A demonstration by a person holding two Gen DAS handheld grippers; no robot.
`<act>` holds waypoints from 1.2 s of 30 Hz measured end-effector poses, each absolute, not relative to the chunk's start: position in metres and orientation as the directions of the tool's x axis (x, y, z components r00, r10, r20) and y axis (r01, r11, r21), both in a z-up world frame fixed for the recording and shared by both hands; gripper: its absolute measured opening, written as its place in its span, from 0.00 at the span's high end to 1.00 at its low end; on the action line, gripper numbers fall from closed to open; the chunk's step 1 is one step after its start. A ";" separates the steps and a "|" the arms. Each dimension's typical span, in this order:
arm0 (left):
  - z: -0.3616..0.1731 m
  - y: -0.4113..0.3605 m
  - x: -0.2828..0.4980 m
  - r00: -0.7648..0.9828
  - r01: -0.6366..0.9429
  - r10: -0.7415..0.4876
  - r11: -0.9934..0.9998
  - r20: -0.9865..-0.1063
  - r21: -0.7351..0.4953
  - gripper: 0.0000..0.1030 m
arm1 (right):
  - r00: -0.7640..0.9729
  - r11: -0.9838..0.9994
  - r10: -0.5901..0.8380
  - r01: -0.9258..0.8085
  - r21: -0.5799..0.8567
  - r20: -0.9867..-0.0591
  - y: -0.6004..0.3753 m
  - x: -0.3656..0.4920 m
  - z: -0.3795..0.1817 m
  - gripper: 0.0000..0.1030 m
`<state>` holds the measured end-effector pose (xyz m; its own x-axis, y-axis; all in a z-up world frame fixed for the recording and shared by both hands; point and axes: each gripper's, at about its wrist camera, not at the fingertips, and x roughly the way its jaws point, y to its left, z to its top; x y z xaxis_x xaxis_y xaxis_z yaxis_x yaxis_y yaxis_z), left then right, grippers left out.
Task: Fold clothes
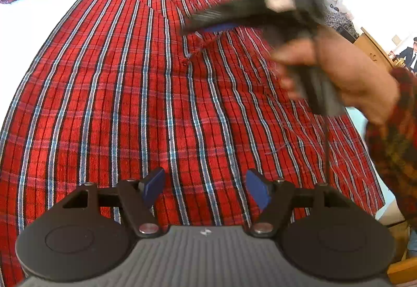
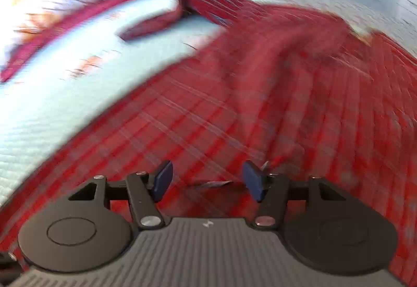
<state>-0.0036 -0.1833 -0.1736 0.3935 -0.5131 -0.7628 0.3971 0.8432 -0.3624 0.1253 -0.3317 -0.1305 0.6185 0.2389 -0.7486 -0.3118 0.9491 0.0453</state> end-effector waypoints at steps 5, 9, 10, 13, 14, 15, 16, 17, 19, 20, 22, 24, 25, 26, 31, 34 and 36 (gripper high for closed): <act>-0.174 -0.183 -0.003 0.392 0.391 -0.515 0.843 -0.762 -0.369 0.30 | 0.664 0.986 0.166 -0.095 0.138 -0.729 -0.404 0.089 -0.122 0.41; -0.173 -0.188 -0.006 0.398 0.393 -0.498 0.851 -0.770 -0.348 0.28 | 0.700 0.938 0.272 -0.041 0.343 -0.661 -0.417 0.084 -0.120 0.40; -0.173 -0.189 -0.007 0.400 0.395 -0.493 0.853 -0.773 -0.341 0.27 | 0.709 0.922 0.303 -0.048 0.385 -0.637 -0.416 0.086 -0.120 0.40; -0.173 -0.191 -0.007 0.401 0.399 -0.484 0.857 -0.778 -0.327 0.27 | 0.653 0.876 0.443 -0.170 0.451 -0.614 -0.393 0.092 -0.126 0.37; -0.173 -0.191 -0.006 0.401 0.400 -0.482 0.857 -0.779 -0.325 0.27 | 0.628 0.856 0.489 -0.212 0.471 -0.606 -0.385 0.094 -0.128 0.36; -0.173 -0.190 -0.006 0.399 0.397 -0.484 0.857 -0.779 -0.328 0.27 | 0.601 0.834 0.533 -0.252 0.491 -0.596 -0.377 0.096 -0.130 0.36; -0.174 -0.189 -0.005 0.397 0.396 -0.486 0.856 -0.778 -0.333 0.26 | 0.571 0.809 0.575 -0.291 0.510 -0.586 -0.369 0.097 -0.132 0.36; -0.174 -0.189 -0.005 0.396 0.394 -0.489 0.855 -0.778 -0.337 0.26 | 0.543 0.815 0.574 -0.309 0.490 -0.613 -0.362 0.097 -0.135 0.36; -0.174 -0.187 -0.004 0.393 0.392 -0.495 0.853 -0.775 -0.346 0.26 | 0.532 0.874 0.486 -0.298 0.384 -0.693 -0.359 0.087 -0.135 0.38; -0.174 -0.186 -0.004 0.393 0.390 -0.498 0.851 -0.773 -0.351 0.26 | 0.541 0.899 0.438 -0.287 0.332 -0.718 -0.362 0.080 -0.132 0.38; -0.175 -0.186 -0.004 0.394 0.389 -0.500 0.851 -0.771 -0.354 0.26 | 0.570 0.935 0.354 -0.227 0.272 -0.742 -0.376 0.068 -0.127 0.36; -0.175 -0.187 -0.004 0.396 0.390 -0.499 0.851 -0.771 -0.351 0.24 | 0.585 0.947 0.319 -0.172 0.270 -0.746 -0.392 0.058 -0.125 0.35; -0.175 -0.189 -0.004 0.396 0.393 -0.497 0.852 -0.772 -0.347 0.24 | 0.589 0.937 0.343 -0.160 0.311 -0.732 -0.399 0.055 -0.125 0.35; -0.175 -0.189 -0.004 0.398 0.394 -0.493 0.853 -0.774 -0.341 0.24 | 0.593 0.925 0.367 -0.148 0.351 -0.717 -0.407 0.051 -0.125 0.35; -0.174 -0.187 -0.004 0.399 0.373 -0.496 0.856 -0.771 -0.358 0.24 | 0.660 0.805 0.513 -0.148 0.574 -0.549 -0.416 0.050 -0.118 0.34; -0.173 -0.184 -0.002 0.395 0.351 -0.501 0.857 -0.770 -0.377 0.24 | 0.653 0.739 0.567 -0.134 0.660 -0.502 -0.407 0.072 -0.125 0.28; -0.172 -0.184 -0.002 0.389 0.346 -0.498 0.858 -0.775 -0.379 0.24 | 0.601 0.731 0.593 -0.122 0.672 -0.536 -0.396 0.089 -0.137 0.28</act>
<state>-0.0020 -0.1837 -0.1717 0.3893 -0.4985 -0.7746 0.3460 0.8585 -0.3786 0.0887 -0.3962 -0.1372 0.6010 0.5930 -0.5360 -0.1219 0.7307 0.6717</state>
